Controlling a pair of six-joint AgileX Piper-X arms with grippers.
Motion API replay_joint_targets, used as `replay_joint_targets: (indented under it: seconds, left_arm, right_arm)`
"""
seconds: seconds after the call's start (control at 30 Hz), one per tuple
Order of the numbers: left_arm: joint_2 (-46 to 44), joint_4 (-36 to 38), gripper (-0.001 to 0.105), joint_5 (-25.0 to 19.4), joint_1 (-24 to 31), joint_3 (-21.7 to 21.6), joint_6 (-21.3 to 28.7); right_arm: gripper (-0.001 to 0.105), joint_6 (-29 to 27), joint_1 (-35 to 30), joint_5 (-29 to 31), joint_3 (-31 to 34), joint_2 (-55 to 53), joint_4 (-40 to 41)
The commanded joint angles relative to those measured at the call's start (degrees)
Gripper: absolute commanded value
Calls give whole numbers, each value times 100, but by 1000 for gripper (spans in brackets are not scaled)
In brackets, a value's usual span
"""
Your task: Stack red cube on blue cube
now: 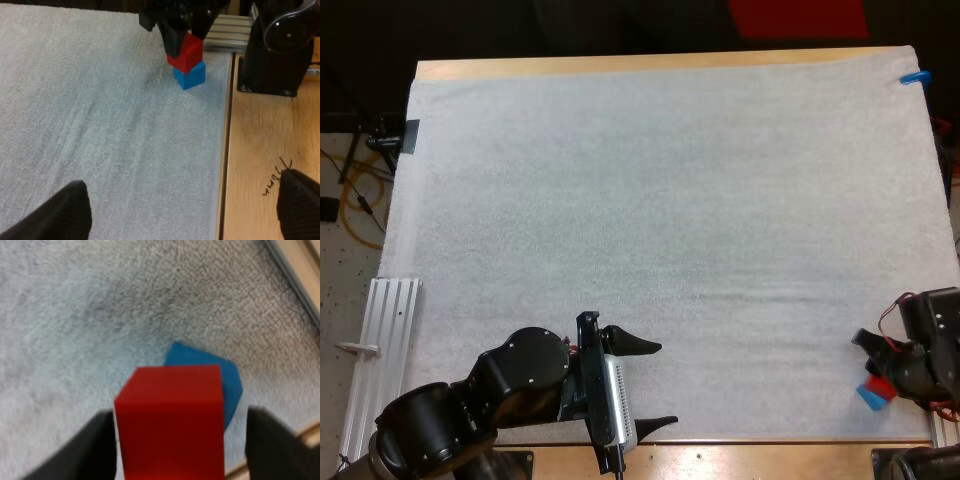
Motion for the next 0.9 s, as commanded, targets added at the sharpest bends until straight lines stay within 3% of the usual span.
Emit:
replay_joint_targets:
  seconds: [0.0, 0.27, 0.47, 0.6, 0.73, 0.87]
  left_arm:
    - [-12, -101, 73, 15, -26, -33, -63]
    - [-12, -101, 73, 15, -26, -33, -63]
    - [-12, -180, 73, -2, -26, -33, -63]
    - [-12, -334, 73, -197, 106, -33, -63]
    - [-12, -537, 73, -465, 496, -33, -232]
    - [-12, -743, 73, -464, 1040, -33, -401]
  right_arm:
    - [54, -87, 10, 72, -205, -99, 200]
    - [54, -277, 10, 79, -1210, -397, 730]
    - [54, -1211, 10, 79, -1873, -413, 467]
    - [54, -1931, 10, 79, -1930, -413, -309]
    - [54, -2026, 10, 114, -1930, -413, -1387]
    - [54, -2024, 10, 258, -1930, -413, -2365]
